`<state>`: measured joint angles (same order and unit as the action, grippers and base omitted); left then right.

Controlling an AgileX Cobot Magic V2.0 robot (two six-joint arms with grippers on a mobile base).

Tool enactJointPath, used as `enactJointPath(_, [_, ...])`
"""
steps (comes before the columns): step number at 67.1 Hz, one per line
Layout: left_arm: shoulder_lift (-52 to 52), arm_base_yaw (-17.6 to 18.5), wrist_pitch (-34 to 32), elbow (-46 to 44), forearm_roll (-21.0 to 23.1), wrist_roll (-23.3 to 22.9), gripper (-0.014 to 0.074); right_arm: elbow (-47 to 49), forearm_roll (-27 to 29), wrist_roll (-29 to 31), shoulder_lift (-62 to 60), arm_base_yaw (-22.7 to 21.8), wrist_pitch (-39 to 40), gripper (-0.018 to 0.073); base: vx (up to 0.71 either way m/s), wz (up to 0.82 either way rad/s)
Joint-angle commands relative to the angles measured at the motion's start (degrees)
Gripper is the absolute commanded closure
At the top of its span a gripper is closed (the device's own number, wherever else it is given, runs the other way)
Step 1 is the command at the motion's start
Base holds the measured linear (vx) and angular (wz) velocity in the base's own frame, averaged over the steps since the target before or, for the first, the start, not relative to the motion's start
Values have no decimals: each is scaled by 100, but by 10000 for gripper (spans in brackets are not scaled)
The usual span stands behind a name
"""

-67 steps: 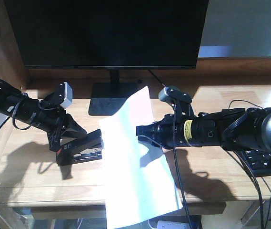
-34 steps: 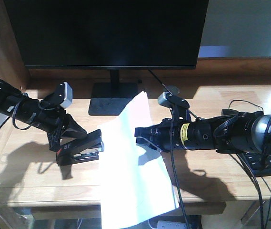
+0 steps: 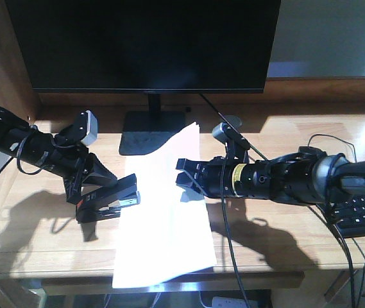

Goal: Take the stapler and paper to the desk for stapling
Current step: 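Lower the paper flat onto the desk beside the stapler, then release the paper and withdraw the right gripper away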

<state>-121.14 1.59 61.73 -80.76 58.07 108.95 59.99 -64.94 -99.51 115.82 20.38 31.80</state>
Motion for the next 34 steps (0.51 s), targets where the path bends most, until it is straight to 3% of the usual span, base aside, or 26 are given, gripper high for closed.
enactJointPath(1, [305, 17, 193, -132, 322, -51, 603, 297, 272, 139, -133, -31, 316, 561, 0, 0])
enactJointPath(22, [305, 17, 193, -132, 322, -51, 603, 724, 237, 139, 254, -31, 475, 557, 0, 0])
enactJointPath(34, [305, 17, 193, -132, 322, -51, 603, 785, 315, 139, 384, -31, 515, 508, 0, 0])
